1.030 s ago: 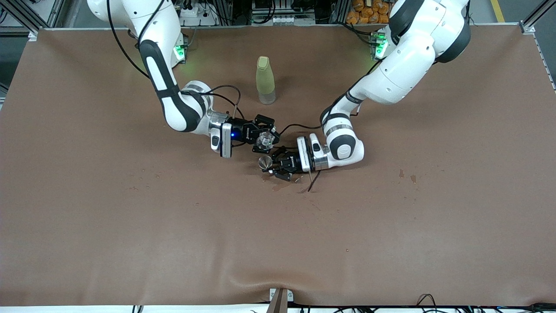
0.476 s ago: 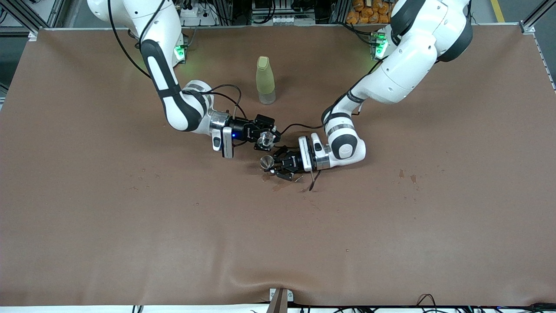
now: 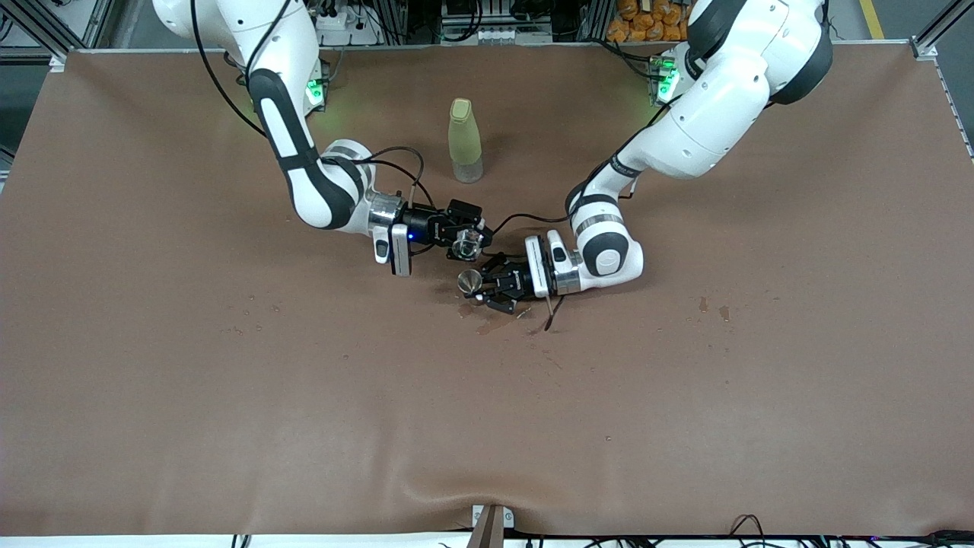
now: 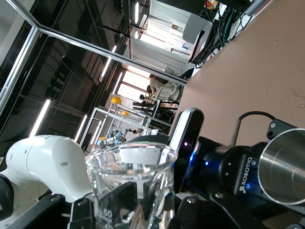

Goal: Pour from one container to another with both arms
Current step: 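Tilt the beaker with the right gripper, pouring liquid into the jigger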

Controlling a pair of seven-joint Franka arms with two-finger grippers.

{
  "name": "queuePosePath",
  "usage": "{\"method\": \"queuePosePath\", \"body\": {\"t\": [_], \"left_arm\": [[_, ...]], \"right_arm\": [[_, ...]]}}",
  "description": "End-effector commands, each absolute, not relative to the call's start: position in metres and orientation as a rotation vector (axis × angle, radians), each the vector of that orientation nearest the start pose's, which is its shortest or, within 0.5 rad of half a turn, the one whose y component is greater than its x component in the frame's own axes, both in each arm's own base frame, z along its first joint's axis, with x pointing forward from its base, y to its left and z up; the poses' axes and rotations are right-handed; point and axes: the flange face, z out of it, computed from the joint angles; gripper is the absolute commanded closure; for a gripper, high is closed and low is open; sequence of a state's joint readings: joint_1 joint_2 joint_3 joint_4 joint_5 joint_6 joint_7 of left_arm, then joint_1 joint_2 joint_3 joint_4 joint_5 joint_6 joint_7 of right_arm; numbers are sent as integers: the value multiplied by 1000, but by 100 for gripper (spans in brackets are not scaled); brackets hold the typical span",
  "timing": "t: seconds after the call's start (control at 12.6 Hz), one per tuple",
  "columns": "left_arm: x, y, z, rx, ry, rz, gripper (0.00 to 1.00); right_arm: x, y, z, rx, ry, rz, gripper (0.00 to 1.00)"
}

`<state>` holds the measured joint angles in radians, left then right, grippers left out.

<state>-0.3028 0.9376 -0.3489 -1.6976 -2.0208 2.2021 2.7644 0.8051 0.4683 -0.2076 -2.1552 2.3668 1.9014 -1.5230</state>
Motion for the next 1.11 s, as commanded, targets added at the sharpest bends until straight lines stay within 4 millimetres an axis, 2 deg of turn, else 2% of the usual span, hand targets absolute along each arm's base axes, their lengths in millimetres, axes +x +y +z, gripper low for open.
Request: {"method": "queuePosePath", "body": {"t": [0.0,0.32,1.03], "left_arm": [[506,-406,92,1394,-1248,1326,100],[504,-410,95,1385,-1244,1326,100],[497,-397,94,1392,-1251,1312,100]], "right_arm": [[442,373,222,-1585,-98,-400,100],[440,376,225,-1576,-5,-287,100],[437,382,230,-1555,102,-160,100]]}}
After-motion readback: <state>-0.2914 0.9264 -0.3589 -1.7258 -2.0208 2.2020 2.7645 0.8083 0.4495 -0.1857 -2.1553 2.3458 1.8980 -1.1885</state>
